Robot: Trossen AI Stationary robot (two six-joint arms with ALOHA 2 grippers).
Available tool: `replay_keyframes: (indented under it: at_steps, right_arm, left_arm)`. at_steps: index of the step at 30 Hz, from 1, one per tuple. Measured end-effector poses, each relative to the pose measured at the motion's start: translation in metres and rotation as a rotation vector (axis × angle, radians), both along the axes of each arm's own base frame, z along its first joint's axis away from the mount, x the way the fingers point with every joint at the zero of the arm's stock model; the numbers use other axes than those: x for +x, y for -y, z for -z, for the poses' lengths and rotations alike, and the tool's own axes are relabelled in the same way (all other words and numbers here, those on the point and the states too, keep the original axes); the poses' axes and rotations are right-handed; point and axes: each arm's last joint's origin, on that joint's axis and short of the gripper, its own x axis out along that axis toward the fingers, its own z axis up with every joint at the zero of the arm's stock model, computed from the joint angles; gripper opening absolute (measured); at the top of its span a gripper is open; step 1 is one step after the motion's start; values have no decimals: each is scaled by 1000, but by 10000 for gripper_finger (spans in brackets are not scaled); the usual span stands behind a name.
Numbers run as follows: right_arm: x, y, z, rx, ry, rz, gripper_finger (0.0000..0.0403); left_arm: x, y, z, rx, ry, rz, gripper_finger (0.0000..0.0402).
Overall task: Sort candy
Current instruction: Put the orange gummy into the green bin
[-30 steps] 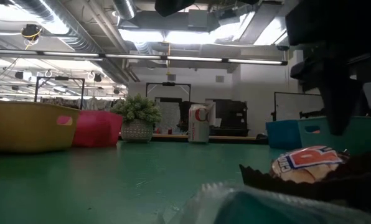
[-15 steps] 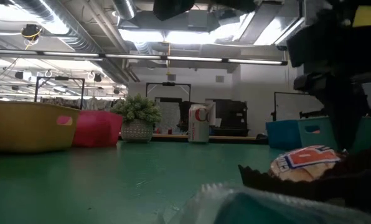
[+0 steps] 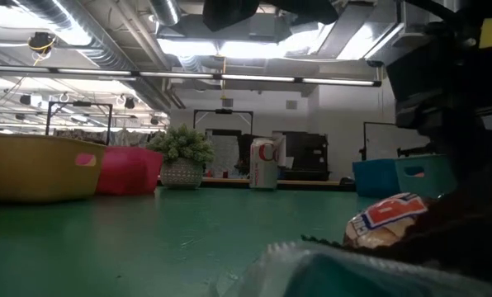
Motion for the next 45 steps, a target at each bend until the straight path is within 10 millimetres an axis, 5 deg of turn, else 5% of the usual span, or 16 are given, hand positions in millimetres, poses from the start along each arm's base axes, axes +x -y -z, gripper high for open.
replay_keyframes:
  at_steps: [21,31,45]
  right_arm:
    - [-2,0,1,22,-29,-5,227]
    - [1,-2,17,-2,-64,-4,223]
    - [0,-2,17,-1,-71,-14,70]
  left_arm:
    - [0,0,0,2,3,-3,137]
    - [-1,2,1,-55,-31,50,137]
    - [-31,36,-17,-17,-21,173,137]
